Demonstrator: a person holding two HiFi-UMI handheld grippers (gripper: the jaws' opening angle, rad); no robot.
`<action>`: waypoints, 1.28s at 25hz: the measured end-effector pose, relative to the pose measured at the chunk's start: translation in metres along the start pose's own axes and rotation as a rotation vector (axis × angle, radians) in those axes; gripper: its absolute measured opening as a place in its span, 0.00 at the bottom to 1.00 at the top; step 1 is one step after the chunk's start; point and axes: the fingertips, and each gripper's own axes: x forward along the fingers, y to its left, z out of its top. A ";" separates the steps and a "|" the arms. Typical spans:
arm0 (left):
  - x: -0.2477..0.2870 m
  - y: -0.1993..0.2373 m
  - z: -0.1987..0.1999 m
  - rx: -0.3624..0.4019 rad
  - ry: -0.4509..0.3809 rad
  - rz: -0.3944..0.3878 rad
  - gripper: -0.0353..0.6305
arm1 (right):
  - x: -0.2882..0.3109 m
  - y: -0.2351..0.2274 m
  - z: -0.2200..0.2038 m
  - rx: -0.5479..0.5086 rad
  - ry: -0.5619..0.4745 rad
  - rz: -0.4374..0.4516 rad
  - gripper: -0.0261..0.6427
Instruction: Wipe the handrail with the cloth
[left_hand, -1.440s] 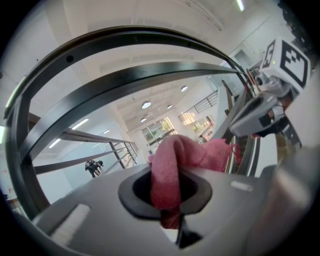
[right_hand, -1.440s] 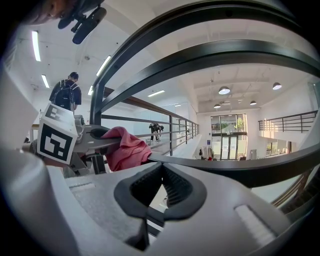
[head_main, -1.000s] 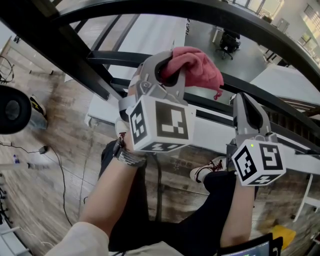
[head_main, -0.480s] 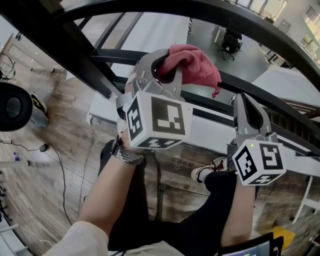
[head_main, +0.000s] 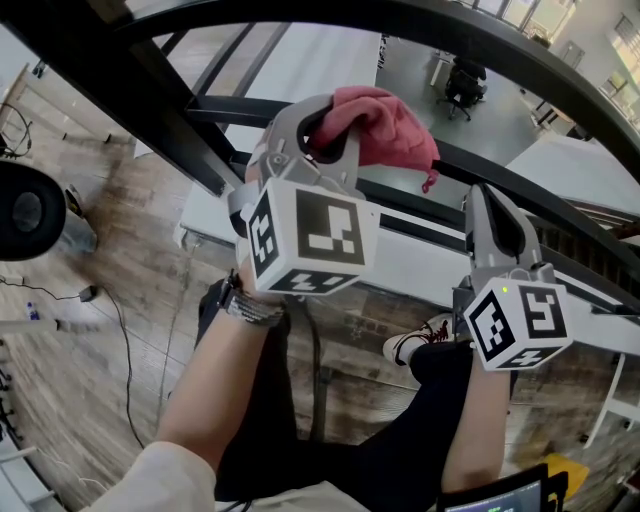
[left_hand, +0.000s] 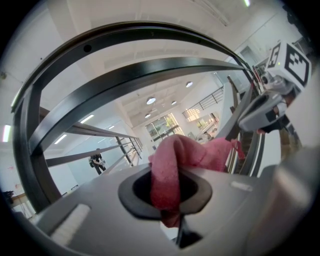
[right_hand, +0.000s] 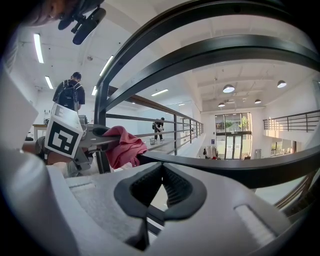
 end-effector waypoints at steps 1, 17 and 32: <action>0.000 0.002 -0.001 -0.002 0.003 0.004 0.09 | 0.000 0.001 0.000 0.003 0.000 0.003 0.04; -0.005 0.016 -0.011 -0.007 0.009 0.033 0.09 | 0.005 0.007 0.000 0.011 0.001 0.016 0.04; -0.012 0.016 -0.014 -0.006 -0.005 0.041 0.09 | 0.008 0.011 0.002 0.012 -0.004 0.024 0.04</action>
